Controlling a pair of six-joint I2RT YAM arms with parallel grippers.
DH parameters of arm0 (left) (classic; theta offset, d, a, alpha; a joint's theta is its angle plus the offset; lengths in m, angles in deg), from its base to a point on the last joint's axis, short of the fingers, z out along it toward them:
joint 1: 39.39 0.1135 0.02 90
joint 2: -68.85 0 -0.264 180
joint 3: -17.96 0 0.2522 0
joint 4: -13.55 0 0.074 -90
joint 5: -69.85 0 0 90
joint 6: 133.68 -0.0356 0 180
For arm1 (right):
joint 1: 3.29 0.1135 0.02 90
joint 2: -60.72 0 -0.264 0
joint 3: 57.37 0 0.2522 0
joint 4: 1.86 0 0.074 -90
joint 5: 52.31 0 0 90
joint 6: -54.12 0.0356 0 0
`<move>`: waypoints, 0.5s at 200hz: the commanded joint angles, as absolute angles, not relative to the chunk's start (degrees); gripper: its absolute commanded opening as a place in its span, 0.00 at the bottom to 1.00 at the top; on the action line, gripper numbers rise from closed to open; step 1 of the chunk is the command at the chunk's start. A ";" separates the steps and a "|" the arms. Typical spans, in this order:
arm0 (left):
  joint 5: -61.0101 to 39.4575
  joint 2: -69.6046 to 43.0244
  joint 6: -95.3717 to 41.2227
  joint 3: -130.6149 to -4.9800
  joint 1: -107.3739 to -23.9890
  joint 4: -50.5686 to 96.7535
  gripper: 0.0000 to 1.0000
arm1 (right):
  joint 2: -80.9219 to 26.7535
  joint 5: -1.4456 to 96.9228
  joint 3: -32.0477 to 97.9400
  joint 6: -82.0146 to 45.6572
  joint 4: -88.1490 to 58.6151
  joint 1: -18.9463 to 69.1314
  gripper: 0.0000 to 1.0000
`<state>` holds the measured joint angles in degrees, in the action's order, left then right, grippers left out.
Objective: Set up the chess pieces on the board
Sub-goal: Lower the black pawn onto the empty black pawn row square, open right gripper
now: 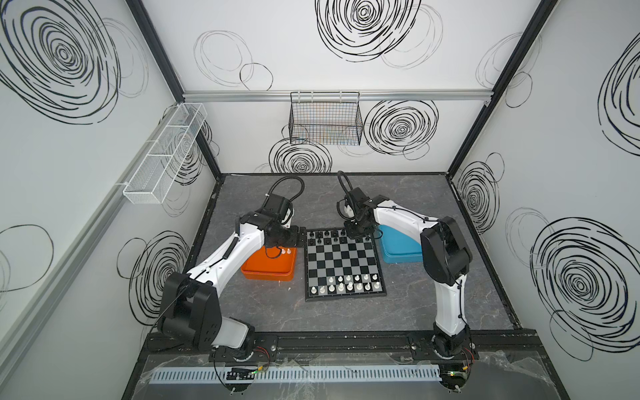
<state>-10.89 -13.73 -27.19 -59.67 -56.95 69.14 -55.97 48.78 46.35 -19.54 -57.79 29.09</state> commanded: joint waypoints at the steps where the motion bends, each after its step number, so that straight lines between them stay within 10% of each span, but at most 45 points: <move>1: -10.14 -12.80 -27.69 -58.90 -56.31 67.74 0.96 | -56.72 48.53 46.04 -19.51 -59.04 29.59 0.17; 100: -9.95 -12.89 -27.70 -58.85 -56.21 67.69 0.96 | -56.97 48.31 46.31 -19.50 -59.30 29.76 0.20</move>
